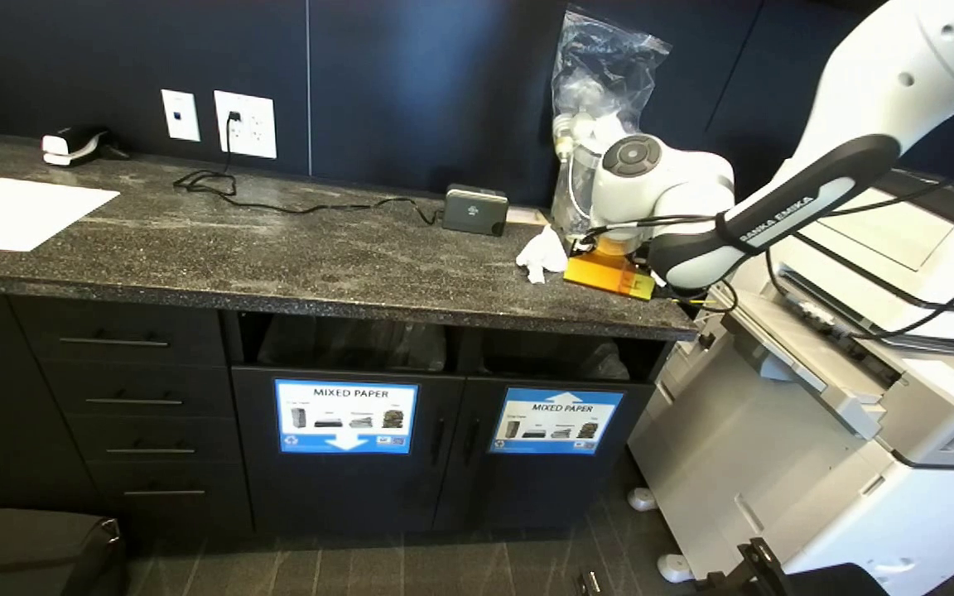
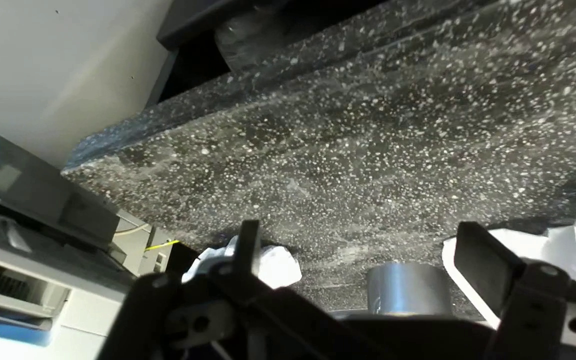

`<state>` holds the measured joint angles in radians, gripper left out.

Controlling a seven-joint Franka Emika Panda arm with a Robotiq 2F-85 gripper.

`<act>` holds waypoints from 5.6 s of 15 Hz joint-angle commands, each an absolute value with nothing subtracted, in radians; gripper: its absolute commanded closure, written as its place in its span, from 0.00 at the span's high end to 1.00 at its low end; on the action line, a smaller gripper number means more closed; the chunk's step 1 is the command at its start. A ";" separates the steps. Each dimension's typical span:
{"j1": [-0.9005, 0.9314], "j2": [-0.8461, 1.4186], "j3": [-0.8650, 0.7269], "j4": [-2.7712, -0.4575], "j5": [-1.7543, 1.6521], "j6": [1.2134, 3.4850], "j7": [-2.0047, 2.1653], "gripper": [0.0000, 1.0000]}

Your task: Put the tissues into the rubbish bin.

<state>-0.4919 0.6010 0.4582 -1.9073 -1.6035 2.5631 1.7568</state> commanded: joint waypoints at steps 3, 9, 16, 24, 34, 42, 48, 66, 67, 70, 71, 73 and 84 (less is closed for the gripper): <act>-0.218 0.817 0.154 -1.566 -1.537 2.592 1.805 1.00; -0.174 0.832 0.091 -1.491 -1.173 2.584 1.543 1.00; -0.093 0.825 -0.015 -1.375 -0.679 2.524 1.158 1.00; 0.016 0.885 -0.224 -1.228 -0.477 2.392 1.067 1.00; -0.034 1.052 -0.288 -1.075 -0.339 2.410 1.057 1.00; -0.067 1.182 -0.316 -0.916 -0.264 2.442 1.076 1.00; -0.074 1.247 -0.340 -0.827 -0.234 2.429 1.124 1.00; -0.100 1.299 -0.315 -0.754 -0.251 2.391 1.128 0.15; -0.101 1.297 -0.311 -0.756 -0.252 2.390 1.118 0.13; -0.113 1.285 -0.272 -0.773 -0.248 2.384 1.023 0.15; -0.120 1.280 -0.254 -0.779 -0.245 2.383 0.978 0.16; -0.150 1.259 -0.175 -0.804 -0.218 2.387 0.838 0.16; -0.269 1.071 0.064 -1.068 -0.239 2.364 0.312 0.14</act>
